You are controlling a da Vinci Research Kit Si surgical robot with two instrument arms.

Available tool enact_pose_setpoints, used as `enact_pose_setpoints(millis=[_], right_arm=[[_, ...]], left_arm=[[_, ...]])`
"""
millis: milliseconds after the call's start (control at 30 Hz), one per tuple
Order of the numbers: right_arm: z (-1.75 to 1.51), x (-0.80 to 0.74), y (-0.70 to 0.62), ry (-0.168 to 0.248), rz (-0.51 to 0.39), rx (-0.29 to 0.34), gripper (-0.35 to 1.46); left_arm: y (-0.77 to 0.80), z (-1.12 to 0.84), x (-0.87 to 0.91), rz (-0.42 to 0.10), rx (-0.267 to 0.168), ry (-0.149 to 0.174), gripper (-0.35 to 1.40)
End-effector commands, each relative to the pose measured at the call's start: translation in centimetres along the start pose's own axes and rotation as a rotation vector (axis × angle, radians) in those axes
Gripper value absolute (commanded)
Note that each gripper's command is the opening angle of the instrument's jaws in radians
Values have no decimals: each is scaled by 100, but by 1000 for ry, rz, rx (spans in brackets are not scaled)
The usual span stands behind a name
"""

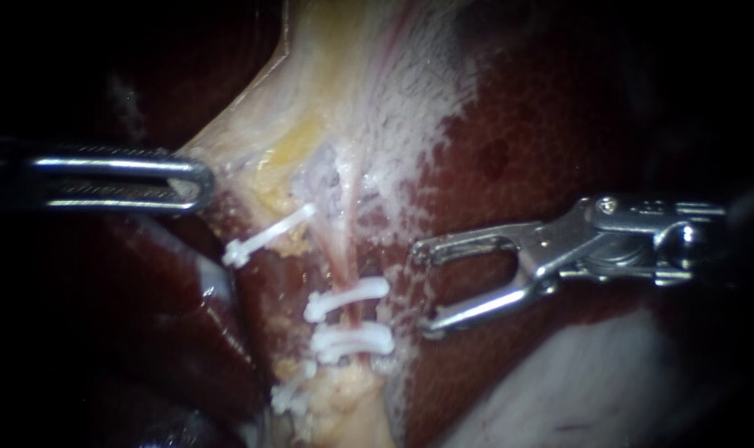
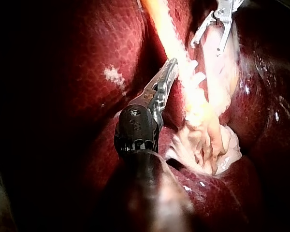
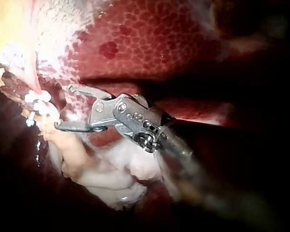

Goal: Going back third clip right tube

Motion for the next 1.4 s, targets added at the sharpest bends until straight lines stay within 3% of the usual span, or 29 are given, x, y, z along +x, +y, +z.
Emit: enact_pose_setpoints(millis=[33,233,567,833,1133,1400], right_arm=[[-2,1,-1,1,-7,-7,60],[-15,8,-9,0,-65,-32,60],[-23,11,-14,0,-75,-28,60],[-22,10,-15,-1,-75,-29,60],[-22,10,-15,-1,-76,-29,60],[-24,10,-16,-1,-76,-28,60]], left_arm=[[1,1,1,0,0,0,-35],[2,0,1,0,1,0,-35],[9,2,6,2,1,0,-35],[24,16,30,-3,-3,-5,-35],[32,50,72,-19,-3,32,-35],[31,63,78,-26,8,41,-35]])
